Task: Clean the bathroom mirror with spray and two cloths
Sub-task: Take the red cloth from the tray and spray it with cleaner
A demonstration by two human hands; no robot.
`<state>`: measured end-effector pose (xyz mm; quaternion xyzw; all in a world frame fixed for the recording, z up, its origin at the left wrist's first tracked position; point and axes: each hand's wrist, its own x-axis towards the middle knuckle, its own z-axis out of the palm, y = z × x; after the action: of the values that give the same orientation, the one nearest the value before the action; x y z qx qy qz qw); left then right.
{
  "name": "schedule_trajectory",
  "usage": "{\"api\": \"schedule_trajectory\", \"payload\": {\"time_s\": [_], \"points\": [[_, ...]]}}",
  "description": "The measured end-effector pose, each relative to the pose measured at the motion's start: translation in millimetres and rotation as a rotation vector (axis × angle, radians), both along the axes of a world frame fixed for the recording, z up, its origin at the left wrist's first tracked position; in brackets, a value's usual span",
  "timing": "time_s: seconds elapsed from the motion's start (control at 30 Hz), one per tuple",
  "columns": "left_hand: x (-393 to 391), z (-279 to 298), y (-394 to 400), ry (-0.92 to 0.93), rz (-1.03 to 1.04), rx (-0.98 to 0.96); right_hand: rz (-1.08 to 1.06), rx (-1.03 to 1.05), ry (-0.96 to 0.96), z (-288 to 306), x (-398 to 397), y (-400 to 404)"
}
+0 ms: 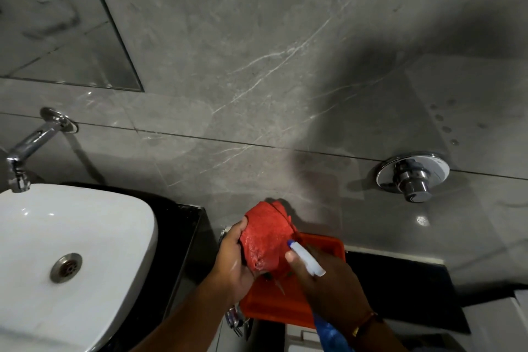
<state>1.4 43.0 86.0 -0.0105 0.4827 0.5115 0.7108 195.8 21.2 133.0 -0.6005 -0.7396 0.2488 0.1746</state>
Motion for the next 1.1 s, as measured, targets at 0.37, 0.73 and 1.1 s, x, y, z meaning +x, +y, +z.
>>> {"api": "schedule_trajectory", "payload": {"time_s": [0.37, 0.73, 1.1], "points": [[1, 8, -10, 0.033, -0.007, 0.013, 0.167, 0.107, -0.086, -4, -14, -27], [7, 19, -19, -0.051, -0.035, 0.072, 0.199, 0.060, -0.093, 16, -32, -18], [8, 26, -21, 0.051, -0.061, 0.009, -0.003, 0.090, -0.020, 15, -3, 16]]}}
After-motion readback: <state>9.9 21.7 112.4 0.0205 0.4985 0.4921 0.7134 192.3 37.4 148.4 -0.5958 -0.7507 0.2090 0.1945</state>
